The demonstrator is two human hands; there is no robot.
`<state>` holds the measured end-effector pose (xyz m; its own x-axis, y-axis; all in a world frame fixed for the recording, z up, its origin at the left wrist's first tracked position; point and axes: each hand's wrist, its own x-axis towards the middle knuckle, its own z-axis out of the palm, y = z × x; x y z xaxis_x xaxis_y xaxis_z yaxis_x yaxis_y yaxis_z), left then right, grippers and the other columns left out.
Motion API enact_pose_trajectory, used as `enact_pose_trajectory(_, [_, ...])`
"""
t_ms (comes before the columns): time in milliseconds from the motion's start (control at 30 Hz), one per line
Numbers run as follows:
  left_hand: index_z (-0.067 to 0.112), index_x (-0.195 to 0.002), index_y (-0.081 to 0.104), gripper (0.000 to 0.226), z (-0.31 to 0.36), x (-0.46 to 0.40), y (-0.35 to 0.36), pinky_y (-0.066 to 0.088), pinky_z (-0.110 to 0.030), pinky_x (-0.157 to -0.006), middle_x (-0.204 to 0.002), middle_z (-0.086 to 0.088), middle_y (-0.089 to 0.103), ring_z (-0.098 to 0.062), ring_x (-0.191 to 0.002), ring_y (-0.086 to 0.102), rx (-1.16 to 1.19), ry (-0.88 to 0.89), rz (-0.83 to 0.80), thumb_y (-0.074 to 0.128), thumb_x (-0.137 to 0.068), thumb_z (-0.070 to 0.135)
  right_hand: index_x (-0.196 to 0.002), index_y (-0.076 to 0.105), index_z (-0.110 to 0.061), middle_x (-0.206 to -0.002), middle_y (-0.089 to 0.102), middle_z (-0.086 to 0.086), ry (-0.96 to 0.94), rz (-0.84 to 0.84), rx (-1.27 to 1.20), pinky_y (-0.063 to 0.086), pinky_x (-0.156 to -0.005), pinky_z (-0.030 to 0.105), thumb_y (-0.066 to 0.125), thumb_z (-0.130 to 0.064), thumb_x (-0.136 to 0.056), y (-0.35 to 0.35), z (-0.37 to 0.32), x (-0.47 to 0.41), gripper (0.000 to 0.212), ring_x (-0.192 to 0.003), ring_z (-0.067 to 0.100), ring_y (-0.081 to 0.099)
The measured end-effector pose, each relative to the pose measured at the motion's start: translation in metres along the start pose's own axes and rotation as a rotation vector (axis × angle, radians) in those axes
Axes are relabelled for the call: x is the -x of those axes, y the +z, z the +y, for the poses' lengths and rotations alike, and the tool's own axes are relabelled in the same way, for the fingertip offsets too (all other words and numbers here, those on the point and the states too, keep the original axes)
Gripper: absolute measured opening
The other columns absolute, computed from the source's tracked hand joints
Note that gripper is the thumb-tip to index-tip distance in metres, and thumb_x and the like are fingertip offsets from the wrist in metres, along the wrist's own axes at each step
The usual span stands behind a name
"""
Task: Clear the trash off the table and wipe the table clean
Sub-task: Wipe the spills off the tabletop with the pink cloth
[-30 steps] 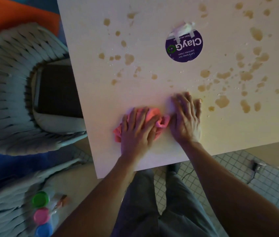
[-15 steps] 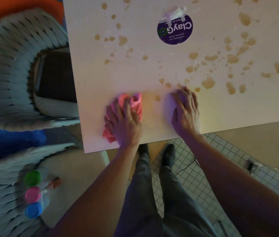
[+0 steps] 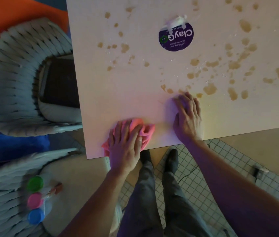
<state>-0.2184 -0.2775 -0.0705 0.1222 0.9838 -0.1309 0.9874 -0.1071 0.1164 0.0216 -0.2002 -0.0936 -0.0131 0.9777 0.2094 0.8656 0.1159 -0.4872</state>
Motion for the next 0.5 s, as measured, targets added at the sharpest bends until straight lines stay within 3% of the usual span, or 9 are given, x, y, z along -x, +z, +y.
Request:
enact_pose_trajectory(200, [0.032, -0.147, 0.046, 0.045, 0.001, -0.057, 0.001, 0.029, -0.058, -0.115, -0.159, -0.006, 0.038, -0.039, -0.147, 0.031, 0.052, -0.348, 0.103, 0.034, -0.107, 0.047, -0.139, 0.054, -0.009, -0.146, 0.047, 0.015, 0.019, -0.056, 0.036, 0.021, -0.120, 0.053, 0.040, -0.007, -0.085, -0.002, -0.003, -0.001, 0.056, -0.148, 0.034, 0.028])
enact_pose_trajectory(267, [0.031, -0.144, 0.048, 0.044, 0.013, -0.081, 0.003, 0.030, -0.062, -0.113, -0.158, -0.010, 0.040, -0.042, -0.146, 0.031, 0.086, -0.384, 0.128, 0.032, -0.107, 0.047, -0.140, 0.053, -0.009, -0.147, 0.046, 0.015, 0.022, -0.065, 0.044, 0.021, -0.120, 0.054, 0.038, -0.009, -0.086, -0.002, -0.003, -0.001, 0.056, -0.148, 0.034, 0.026])
enact_pose_trajectory(367, [0.031, -0.144, 0.051, 0.043, 0.032, -0.103, 0.003, 0.032, -0.062, -0.110, -0.156, -0.011, 0.043, -0.045, -0.143, 0.035, 0.119, -0.303, 0.163, 0.033, -0.106, 0.043, -0.141, 0.052, -0.009, -0.148, 0.046, 0.016, 0.021, -0.055, 0.039, 0.022, -0.119, 0.056, 0.037, -0.009, -0.086, 0.000, -0.001, -0.001, 0.057, -0.149, 0.034, 0.025])
enact_pose_trajectory(500, [0.036, -0.150, 0.045, 0.053, 0.055, -0.093, -0.002, 0.029, -0.060, -0.112, -0.159, -0.007, 0.038, -0.043, -0.145, 0.031, 0.076, -0.001, 0.086, 0.019, -0.105, 0.051, -0.141, 0.051, -0.009, -0.146, 0.046, 0.018, 0.018, -0.028, 0.026, 0.025, -0.119, 0.055, 0.039, -0.007, -0.088, 0.000, 0.000, 0.000, 0.055, -0.148, 0.035, 0.027])
